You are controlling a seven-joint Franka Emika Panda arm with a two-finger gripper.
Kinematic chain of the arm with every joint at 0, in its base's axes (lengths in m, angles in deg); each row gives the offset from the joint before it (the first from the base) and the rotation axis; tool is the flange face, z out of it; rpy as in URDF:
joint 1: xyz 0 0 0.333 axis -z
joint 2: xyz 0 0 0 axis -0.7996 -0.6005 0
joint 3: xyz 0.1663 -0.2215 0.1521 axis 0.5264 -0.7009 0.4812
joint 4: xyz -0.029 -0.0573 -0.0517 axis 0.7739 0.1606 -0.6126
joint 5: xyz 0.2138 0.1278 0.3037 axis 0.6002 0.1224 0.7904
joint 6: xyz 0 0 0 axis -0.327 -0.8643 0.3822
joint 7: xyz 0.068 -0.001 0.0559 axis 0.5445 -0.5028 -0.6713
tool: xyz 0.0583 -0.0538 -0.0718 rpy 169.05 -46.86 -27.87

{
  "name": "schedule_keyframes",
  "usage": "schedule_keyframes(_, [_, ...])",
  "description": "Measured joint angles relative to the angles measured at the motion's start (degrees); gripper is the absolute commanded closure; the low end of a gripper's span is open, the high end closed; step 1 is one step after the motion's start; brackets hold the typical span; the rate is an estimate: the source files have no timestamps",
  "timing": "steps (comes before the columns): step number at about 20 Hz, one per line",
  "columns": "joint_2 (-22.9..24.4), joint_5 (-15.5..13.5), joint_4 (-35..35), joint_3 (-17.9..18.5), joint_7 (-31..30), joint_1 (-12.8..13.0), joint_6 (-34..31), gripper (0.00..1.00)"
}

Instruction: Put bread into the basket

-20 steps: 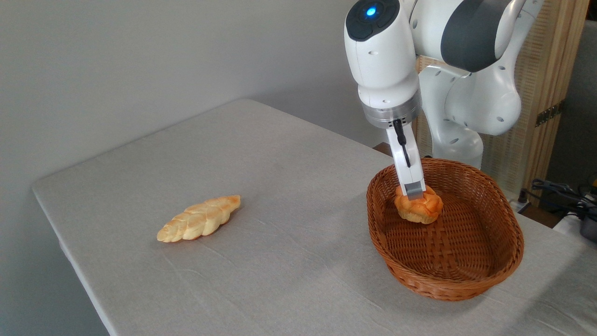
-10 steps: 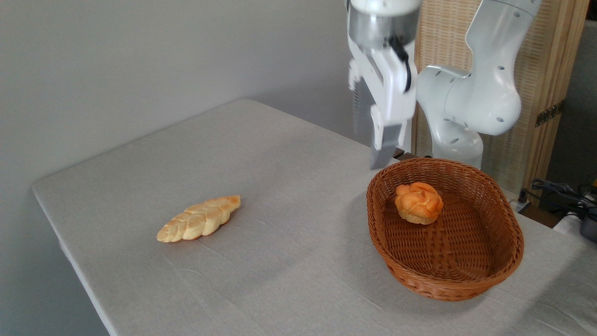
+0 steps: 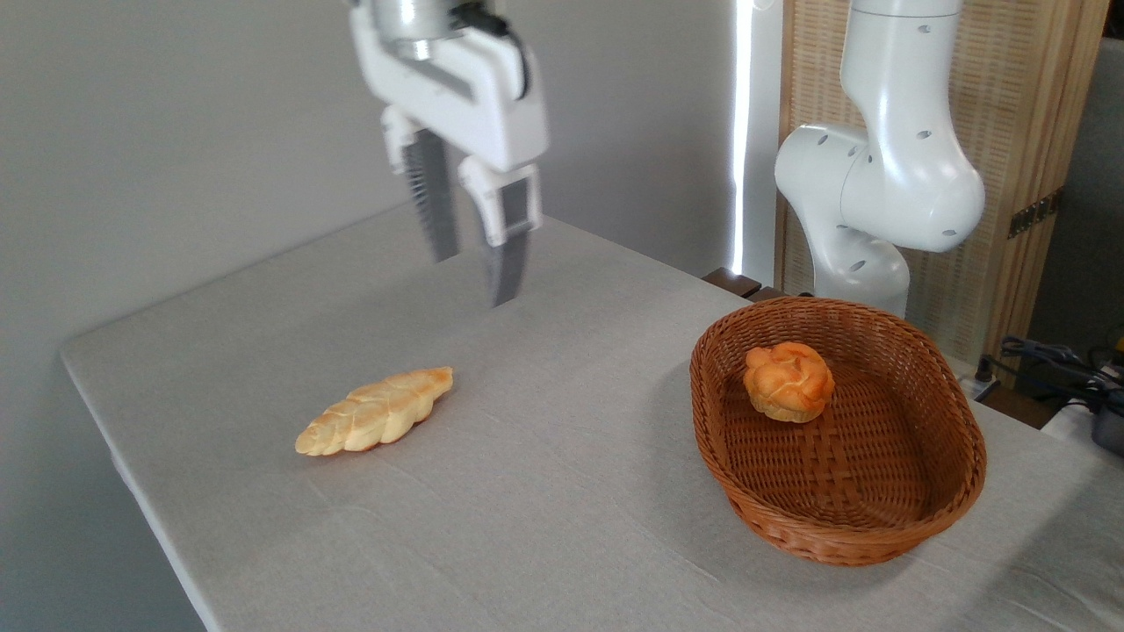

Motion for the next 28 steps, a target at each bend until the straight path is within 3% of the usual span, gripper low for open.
schedule_keyframes(3, [-2.0, 0.0, -1.7, -1.0, -3.2, -0.6, 1.9, 0.00])
schedule_keyframes(9, [-1.9, 0.1, -2.1, -1.1, -3.3, -1.5, 1.9, 0.00])
schedule_keyframes(18, [-2.0, 4.3, -1.8, -2.8, -3.3, -1.5, 1.7, 0.00])
schedule_keyframes(28, [-2.0, 5.0, -1.6, -3.1, -3.5, -1.6, 1.5, 0.00])
